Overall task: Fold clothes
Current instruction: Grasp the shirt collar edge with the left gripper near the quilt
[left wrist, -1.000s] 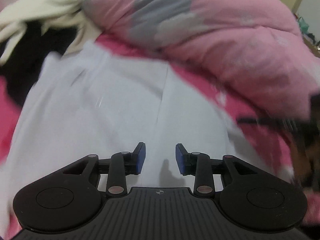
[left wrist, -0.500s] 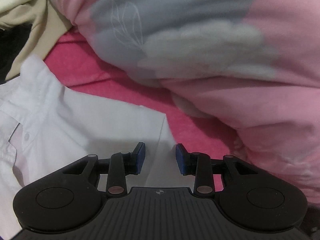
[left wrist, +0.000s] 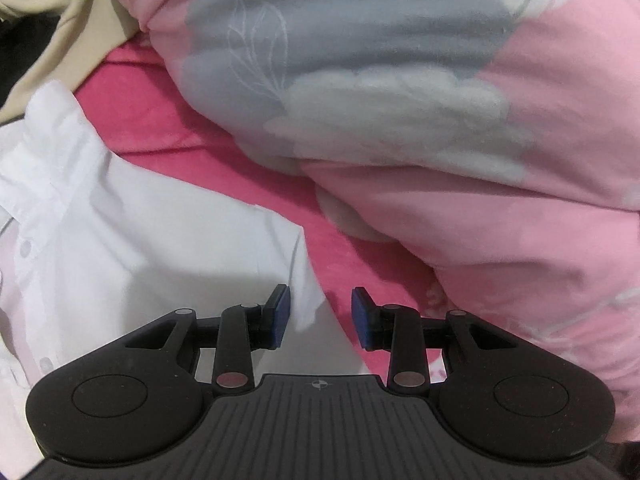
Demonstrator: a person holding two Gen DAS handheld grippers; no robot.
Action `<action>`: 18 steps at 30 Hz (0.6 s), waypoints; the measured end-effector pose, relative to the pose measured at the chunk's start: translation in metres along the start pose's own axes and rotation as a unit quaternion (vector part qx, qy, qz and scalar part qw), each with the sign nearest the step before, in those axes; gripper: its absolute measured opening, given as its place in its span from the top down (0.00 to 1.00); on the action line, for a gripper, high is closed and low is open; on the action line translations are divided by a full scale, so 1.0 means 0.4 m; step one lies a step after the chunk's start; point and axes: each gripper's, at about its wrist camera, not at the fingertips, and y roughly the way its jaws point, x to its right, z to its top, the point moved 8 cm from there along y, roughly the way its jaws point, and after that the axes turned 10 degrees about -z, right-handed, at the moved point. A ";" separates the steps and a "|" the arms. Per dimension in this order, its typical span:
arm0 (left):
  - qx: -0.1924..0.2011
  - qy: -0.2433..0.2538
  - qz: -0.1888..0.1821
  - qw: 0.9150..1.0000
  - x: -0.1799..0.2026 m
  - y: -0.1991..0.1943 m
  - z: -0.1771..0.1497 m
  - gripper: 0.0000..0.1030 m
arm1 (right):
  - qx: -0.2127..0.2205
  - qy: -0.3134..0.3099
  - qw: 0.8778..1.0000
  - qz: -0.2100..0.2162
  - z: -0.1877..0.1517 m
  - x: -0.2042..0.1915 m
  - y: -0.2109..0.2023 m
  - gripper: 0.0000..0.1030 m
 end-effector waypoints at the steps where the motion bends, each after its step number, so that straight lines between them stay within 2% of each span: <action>1: -0.003 0.000 0.003 1.000 -0.001 0.006 -0.005 0.68 | -0.005 0.001 1.000 0.001 0.000 0.001 0.009 0.64; 4: -0.007 -0.002 0.014 1.000 -0.005 0.026 -0.025 0.69 | -0.020 0.026 0.999 0.006 -0.003 0.006 0.027 0.64; 5: -0.004 -0.002 0.018 1.000 -0.008 0.029 -0.029 0.74 | -0.024 0.040 0.999 0.009 -0.003 0.010 0.032 0.64; 6: 0.002 -0.002 0.022 1.000 -0.011 0.030 -0.033 0.85 | -0.029 0.057 0.998 0.012 -0.004 0.015 0.036 0.66; 7: 0.007 -0.003 0.024 1.000 -0.015 0.030 -0.039 0.91 | -0.033 0.073 0.997 0.017 -0.004 0.020 0.039 0.72; 8: 0.012 -0.004 0.025 1.000 -0.019 0.029 -0.043 0.97 | -0.036 0.087 0.995 0.021 -0.005 0.023 0.042 0.84; 9: 0.019 -0.008 0.024 0.999 -0.024 0.025 -0.047 1.00 | -0.037 0.096 0.994 0.022 -0.006 0.025 0.040 0.91; 10: 0.029 -0.013 0.023 0.999 -0.030 0.017 -0.049 1.00 | -0.036 0.104 0.994 0.021 -0.006 0.026 0.037 0.97; 14: 0.083 -0.038 0.000 0.996 -0.057 -0.028 -0.049 1.00 | -0.020 0.131 0.991 -0.003 -0.015 0.033 0.005 0.98; 18: 0.140 -0.096 -0.052 0.984 -0.101 -0.067 -0.050 1.00 | -0.023 0.152 0.988 -0.017 -0.039 0.033 -0.009 0.99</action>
